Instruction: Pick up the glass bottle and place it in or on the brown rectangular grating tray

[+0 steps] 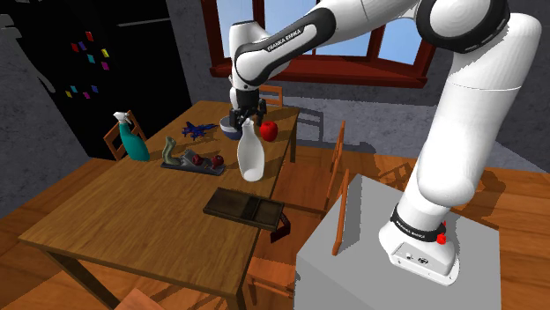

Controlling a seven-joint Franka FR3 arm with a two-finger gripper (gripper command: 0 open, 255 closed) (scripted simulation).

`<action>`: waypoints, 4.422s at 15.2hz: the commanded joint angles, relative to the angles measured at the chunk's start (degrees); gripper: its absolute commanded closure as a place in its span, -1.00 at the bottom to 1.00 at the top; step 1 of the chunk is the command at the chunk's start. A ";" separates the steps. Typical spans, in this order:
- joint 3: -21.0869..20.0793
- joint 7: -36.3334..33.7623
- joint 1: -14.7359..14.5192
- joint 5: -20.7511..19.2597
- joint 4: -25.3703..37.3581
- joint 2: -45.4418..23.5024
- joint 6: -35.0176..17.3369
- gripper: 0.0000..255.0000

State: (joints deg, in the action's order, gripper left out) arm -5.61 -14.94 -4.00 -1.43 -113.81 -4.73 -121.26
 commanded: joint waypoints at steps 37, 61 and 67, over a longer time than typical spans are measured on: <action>-0.01 0.48 0.04 0.46 12.49 2.98 15.43 1.00; -9.68 -17.89 -8.89 0.97 17.98 9.08 27.24 1.00; -9.63 -17.82 -8.88 1.19 12.37 9.93 22.45 1.00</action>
State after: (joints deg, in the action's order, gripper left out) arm -15.27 -32.83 -12.90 -0.28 -100.45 5.01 -97.94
